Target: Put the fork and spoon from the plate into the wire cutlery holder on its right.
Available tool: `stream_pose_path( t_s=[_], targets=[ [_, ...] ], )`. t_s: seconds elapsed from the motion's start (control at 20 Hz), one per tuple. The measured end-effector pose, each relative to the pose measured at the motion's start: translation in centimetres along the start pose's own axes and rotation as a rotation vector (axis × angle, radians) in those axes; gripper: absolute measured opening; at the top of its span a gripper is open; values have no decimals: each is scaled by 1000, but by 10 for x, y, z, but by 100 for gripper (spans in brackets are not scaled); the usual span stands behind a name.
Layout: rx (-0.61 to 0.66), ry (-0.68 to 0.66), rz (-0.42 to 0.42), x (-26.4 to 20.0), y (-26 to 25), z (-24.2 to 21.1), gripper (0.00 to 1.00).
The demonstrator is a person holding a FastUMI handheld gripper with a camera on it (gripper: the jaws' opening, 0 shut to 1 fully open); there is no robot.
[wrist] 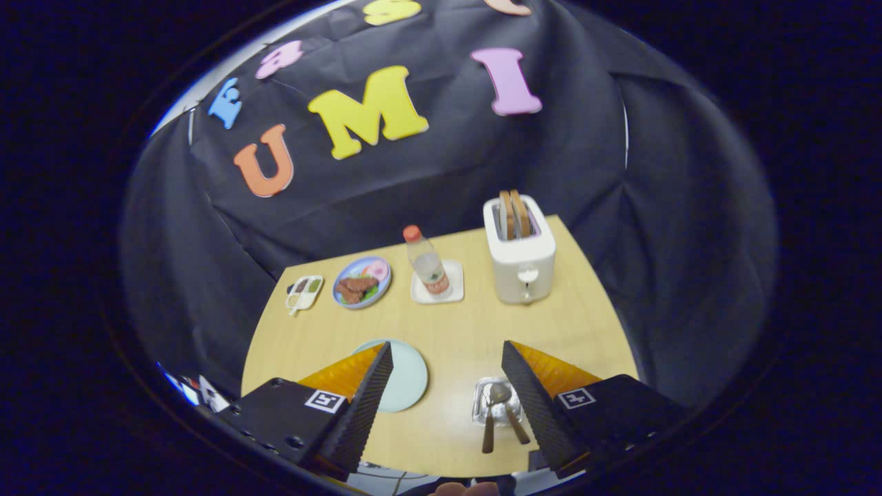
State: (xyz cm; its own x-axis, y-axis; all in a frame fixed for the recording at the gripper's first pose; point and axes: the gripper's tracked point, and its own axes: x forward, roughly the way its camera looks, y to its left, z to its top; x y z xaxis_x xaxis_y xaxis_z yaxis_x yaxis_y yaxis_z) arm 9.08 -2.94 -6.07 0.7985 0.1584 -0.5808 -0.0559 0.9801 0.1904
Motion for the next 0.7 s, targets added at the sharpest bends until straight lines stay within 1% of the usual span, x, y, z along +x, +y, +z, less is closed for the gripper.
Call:
stream_pose_path(
  t_s=[0.15, 0.3, 0.4, 0.55, 0.7],
  targets=[
    [-61, -237, -6, -32, 16, 31, 95],
    [-91, -454, -30, -74, 21, 53, 95],
    [-101, -574, -50, -105, 23, 59, 95],
    [-146, -680, -87, -136, 26, 58, 95],
    [-172, -714, -78, -148, 32, 56, 95]
  ],
)
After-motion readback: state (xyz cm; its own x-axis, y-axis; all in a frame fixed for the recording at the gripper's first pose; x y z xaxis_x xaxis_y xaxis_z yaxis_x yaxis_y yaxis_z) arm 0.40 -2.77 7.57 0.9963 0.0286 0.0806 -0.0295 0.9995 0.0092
